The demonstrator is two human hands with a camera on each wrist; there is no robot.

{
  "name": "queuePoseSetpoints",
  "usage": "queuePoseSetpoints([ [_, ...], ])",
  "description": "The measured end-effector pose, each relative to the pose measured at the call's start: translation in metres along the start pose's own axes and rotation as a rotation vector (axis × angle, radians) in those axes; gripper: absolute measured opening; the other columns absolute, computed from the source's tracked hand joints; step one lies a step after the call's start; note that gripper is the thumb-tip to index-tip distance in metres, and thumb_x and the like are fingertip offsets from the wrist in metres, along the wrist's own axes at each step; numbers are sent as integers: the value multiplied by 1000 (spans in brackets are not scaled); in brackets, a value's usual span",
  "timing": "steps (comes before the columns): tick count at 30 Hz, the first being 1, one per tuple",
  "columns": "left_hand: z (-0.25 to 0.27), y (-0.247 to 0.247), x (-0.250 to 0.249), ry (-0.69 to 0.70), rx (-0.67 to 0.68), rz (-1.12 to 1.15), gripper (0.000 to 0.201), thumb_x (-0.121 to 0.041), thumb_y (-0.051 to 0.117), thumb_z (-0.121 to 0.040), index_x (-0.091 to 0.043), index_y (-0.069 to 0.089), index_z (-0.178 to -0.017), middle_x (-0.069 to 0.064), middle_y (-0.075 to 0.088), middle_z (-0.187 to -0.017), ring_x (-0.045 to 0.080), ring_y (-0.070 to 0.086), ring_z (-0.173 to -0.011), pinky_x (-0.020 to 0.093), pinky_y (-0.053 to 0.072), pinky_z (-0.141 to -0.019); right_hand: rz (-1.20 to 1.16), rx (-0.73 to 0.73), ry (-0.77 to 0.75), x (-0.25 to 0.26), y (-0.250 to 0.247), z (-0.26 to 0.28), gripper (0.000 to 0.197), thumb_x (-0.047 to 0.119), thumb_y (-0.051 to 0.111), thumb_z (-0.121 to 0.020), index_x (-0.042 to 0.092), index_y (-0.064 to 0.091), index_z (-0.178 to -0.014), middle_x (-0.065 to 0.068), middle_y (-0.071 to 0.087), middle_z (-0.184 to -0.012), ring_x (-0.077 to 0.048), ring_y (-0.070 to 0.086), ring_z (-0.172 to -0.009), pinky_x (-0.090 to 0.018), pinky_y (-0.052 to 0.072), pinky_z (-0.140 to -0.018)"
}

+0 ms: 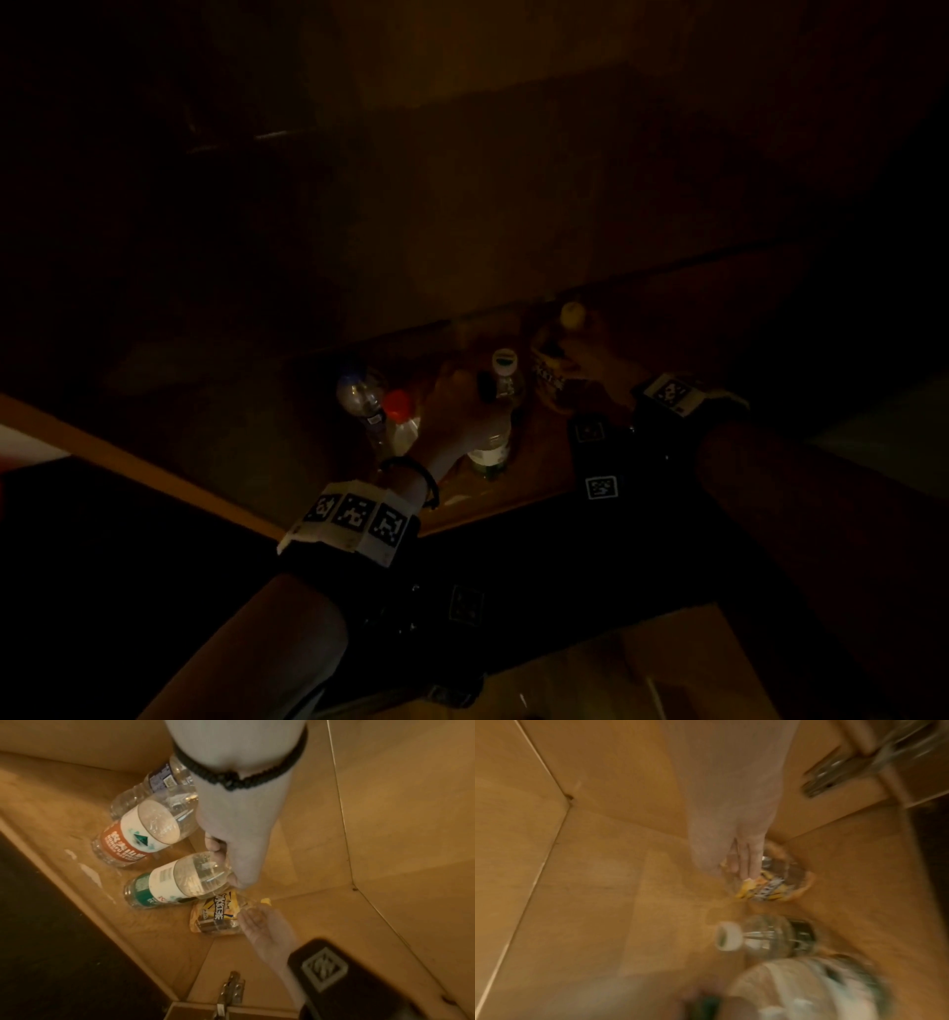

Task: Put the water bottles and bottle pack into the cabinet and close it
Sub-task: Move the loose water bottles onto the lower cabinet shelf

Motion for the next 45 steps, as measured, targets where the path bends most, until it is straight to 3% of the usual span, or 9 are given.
queuePoseSetpoints([
  [6,27,-4,3,107,-114,41,51,-16,66,-84,-8,42,-128,13,34,-129,26,41,-111,23,39,-70,-1,55,-77,-31,1,40,59,9,46,-98,20,20,-149,-29,48,-135,-52,52,-114,-58,46,-92],
  [10,56,-5,6,132,-159,57,55,-14,64,-85,-11,39,-134,5,30,-126,15,37,-102,13,36,-62,-13,88,101,-75,1,68,49,22,47,-98,9,35,-143,-8,58,-90,-21,59,-76,-38,50,-82],
  [13,90,2,10,175,-101,143,54,-8,60,-87,-10,39,-136,3,41,-124,20,46,-110,26,48,-79,1,182,193,-104,13,104,45,22,40,-100,3,36,-141,-15,61,-108,-32,61,-97,-39,48,-90],
  [17,150,15,24,195,54,155,28,-14,51,-94,-16,49,-122,2,57,-101,9,55,-80,1,39,-55,44,197,236,-143,26,166,48,32,32,-102,8,33,-144,-9,57,-119,-32,55,-118,-39,43,-102],
  [19,180,26,37,202,150,205,24,-15,49,-96,-16,52,-119,1,59,-94,4,49,-65,7,40,-49,45,109,218,-169,32,203,47,35,38,-101,11,38,-141,-2,62,-94,-25,63,-92,-35,50,-88],
  [25,275,94,93,112,531,185,22,-20,39,-102,-17,50,-121,-1,51,-83,20,48,-64,34,40,-62,-40,70,232,-273,52,303,44,26,38,-102,1,43,-137,-10,63,-102,-26,61,-87,-42,46,-95],
  [29,324,149,136,89,627,119,21,-22,44,-99,-16,55,-116,1,56,-89,19,55,-70,35,44,-67,37,-22,362,-353,53,346,38,24,42,-100,3,51,-130,-17,62,-113,-22,60,-79,-28,49,-71],
  [35,377,239,203,-59,816,88,13,-9,45,-95,-15,54,-102,2,55,-89,12,51,-65,20,42,-52,58,-89,489,-478,53,387,40,27,44,-99,0,49,-128,-3,63,-75,-12,59,-56,-19,50,-45],
  [45,426,388,342,-369,776,118,16,-15,47,-92,-21,61,-98,4,64,-102,17,61,-82,28,50,-67,-21,-74,700,-707,102,384,22,18,48,-93,7,61,-106,-3,57,-75,-18,55,-63,-29,47,-57],
])
Point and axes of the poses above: each hand's wrist, its own z-axis away from the middle knuckle, its own y-axis out of the palm, x = y × z, the point moved 7 cm from there along -z, towards the middle knuckle
